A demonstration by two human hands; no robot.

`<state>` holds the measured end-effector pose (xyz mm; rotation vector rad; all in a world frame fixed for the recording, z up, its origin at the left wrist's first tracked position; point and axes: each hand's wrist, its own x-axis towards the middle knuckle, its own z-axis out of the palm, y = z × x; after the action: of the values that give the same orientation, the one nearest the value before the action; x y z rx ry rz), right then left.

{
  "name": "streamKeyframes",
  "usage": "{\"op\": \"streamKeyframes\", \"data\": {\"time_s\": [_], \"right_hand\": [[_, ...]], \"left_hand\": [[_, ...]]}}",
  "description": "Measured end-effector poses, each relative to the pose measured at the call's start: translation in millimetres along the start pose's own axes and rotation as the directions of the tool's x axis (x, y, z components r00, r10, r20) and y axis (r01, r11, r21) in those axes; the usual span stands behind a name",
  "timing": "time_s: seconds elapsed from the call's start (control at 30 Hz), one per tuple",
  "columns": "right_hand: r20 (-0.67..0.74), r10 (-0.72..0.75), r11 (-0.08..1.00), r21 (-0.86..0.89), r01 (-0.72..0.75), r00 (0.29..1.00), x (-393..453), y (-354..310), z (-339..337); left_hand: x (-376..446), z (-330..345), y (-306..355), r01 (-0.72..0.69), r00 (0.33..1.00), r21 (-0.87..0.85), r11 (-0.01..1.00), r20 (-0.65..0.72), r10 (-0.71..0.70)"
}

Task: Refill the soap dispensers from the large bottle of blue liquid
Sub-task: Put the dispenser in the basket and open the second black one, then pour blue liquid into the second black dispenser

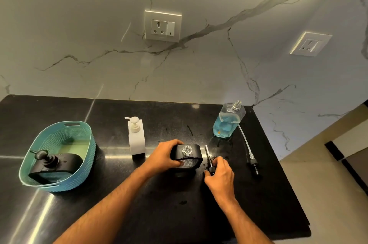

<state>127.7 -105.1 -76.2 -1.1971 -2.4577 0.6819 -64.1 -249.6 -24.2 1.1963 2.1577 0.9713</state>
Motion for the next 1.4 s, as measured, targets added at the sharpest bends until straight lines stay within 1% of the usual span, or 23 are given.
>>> {"op": "streamKeyframes", "data": {"time_s": [0.33,0.47,0.53,0.63,0.7,0.77,0.87,0.97,1.1,1.17,1.3,1.4], "right_hand": [[0.005,-0.041,0.999,-0.024,0.041,0.999,3.3,5.9,0.1],[-0.051,-0.061,0.998,-0.004,0.061,0.997,9.7,6.9,-4.4],[-0.122,-0.075,0.996,0.044,0.081,0.990,17.1,6.3,-9.2],[-0.237,-0.067,0.977,0.182,0.112,0.969,38.6,7.2,-20.9],[-0.282,-0.021,0.954,0.282,0.104,0.959,59.8,11.1,-30.3],[-0.289,0.034,0.924,0.373,0.080,0.957,83.1,16.4,-39.6],[-0.256,0.094,0.882,0.470,0.039,0.962,116.2,24.9,-51.2],[-0.165,0.117,0.835,0.550,-0.007,0.979,140.6,30.0,-58.7],[-0.030,0.025,0.767,0.641,0.000,0.999,160.1,33.4,-63.6],[0.019,-0.032,0.753,0.658,0.012,0.999,167.3,33.7,-64.9],[0.081,-0.101,0.727,0.686,0.018,0.992,179.4,35.8,-65.1],[0.088,-0.111,0.715,0.699,0.018,0.990,188.2,39.3,-64.4]], "left_hand": [[2.3,2.4,-2.4,0.022,1.000,0.002,1.000,0.011,-0.022],[2.5,3.4,-2.9,0.021,1.000,-0.005,1.000,0.003,-0.021],[2.4,3.4,-2.8,0.027,1.000,-0.017,0.999,0.004,-0.027],[1.6,3.4,-2.7,0.042,0.999,-0.047,0.998,0.004,-0.042],[1.1,3.1,-2.2,0.050,0.999,-0.056,0.997,0.000,-0.051],[0.8,2.8,-1.7,0.052,0.999,-0.061,0.997,-0.008,-0.053],[1.4,2.3,-0.1,0.051,0.998,-0.068,0.996,-0.023,-0.052],[4.6,0.4,2.5,0.057,0.997,-0.078,0.995,-0.046,-0.061],[12.0,-3.8,6.5,0.061,0.994,-0.095,0.994,-0.083,-0.069],[16.0,-5.8,8.3,0.061,0.993,-0.101,0.993,-0.094,-0.070],[24.7,-8.2,11.6,0.070,0.991,-0.109,0.992,-0.106,-0.081],[29.5,-9.0,13.4,0.074,0.989,-0.114,0.991,-0.116,-0.087]]}}
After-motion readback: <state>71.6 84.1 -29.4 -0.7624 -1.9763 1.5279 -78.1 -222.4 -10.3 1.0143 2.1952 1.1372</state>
